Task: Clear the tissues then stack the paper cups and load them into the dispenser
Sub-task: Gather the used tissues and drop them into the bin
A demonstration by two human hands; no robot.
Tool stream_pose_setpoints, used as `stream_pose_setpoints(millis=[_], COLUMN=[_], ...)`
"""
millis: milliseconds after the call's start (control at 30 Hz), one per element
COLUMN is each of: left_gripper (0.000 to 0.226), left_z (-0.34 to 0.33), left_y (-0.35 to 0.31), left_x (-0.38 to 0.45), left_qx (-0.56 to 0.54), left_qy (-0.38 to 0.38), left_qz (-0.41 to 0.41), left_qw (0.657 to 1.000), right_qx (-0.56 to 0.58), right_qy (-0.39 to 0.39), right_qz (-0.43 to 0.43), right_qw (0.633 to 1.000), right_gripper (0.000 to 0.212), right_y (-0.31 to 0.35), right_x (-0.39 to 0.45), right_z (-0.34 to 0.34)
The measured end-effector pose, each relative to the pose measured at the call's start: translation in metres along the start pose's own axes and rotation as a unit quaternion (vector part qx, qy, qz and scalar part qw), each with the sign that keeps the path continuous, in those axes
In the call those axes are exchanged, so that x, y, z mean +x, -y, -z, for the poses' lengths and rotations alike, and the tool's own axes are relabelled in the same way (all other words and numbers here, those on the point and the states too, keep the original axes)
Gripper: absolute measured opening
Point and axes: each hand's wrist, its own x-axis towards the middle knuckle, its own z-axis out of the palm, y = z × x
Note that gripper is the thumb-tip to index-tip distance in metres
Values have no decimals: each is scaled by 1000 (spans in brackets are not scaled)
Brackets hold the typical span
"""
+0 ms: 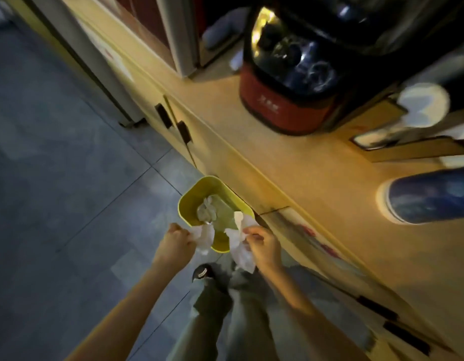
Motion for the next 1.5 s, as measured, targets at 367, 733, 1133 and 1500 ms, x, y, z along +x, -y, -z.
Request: stream_pose_setpoints(millis=[367, 733, 1133, 1500], left_gripper=[38, 33, 23, 27], left_z=[-153, -243, -166, 29], left_y=[66, 88, 80, -67], left_x=[142, 239, 205, 57], left_qx=[60, 139, 88, 44], left_qy=[84, 199, 100, -78], left_qz=[7, -17, 13, -138], left_qw=[995, 970, 991, 986], right_qx=[140, -197, -298, -238], right_qy=[14, 157, 93, -99], right_qz=[-183, -201, 4, 263], right_qw=[973, 947, 950, 930], right_gripper=[16, 28, 21, 26], right_y=[-132, -212, -129, 91], right_x=[154, 267, 215, 39], right_z=[-106, -171, -133, -9])
